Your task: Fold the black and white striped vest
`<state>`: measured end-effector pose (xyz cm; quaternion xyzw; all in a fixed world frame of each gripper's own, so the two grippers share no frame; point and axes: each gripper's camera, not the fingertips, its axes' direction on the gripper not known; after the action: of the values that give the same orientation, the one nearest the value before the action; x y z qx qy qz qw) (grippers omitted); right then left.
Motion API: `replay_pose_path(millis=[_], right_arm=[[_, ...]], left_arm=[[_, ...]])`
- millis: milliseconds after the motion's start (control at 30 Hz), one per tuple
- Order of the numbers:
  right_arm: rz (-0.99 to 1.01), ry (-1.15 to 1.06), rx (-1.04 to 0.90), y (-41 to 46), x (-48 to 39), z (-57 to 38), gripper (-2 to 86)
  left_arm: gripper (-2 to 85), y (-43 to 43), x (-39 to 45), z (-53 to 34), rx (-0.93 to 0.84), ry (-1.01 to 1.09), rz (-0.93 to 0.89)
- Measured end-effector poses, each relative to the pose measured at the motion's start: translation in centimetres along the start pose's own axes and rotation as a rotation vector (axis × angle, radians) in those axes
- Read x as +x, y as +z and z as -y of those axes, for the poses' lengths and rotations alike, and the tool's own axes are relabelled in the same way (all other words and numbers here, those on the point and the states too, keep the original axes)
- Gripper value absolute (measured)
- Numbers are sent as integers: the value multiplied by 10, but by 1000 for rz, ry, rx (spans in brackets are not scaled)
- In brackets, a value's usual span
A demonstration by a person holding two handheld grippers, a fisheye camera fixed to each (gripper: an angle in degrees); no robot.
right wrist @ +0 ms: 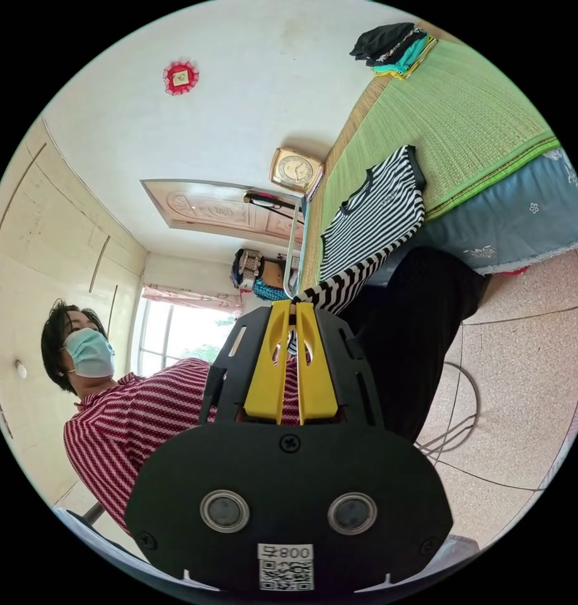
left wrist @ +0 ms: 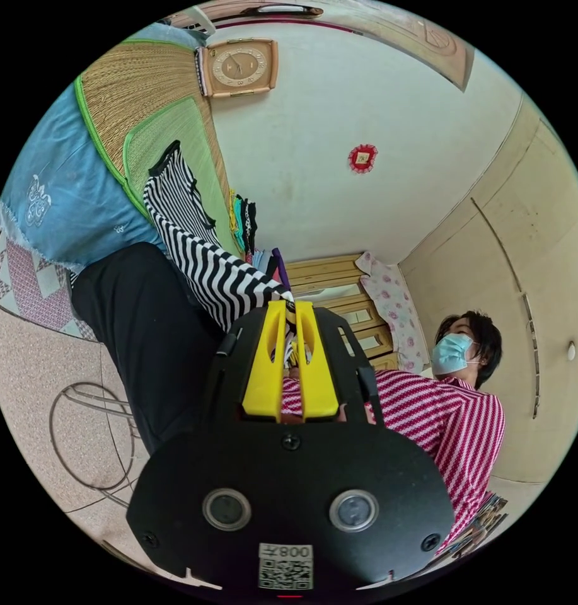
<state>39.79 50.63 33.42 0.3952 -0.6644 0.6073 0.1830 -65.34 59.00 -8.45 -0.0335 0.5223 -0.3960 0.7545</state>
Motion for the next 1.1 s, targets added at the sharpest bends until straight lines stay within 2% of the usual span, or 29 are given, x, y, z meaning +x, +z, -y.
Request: replay_pose_path(millis=[633,833,1100], right_arm=[[13,22,32,-9,34,0,15],[30,4,46,-10,45,12,15],[-19,-34,34,-6,64,73,16]], left_arm=[[24,33,23,44,-6,-5,-18],[25,53,31,92,4,22,-9],[26,91,32,200,21,45,58]])
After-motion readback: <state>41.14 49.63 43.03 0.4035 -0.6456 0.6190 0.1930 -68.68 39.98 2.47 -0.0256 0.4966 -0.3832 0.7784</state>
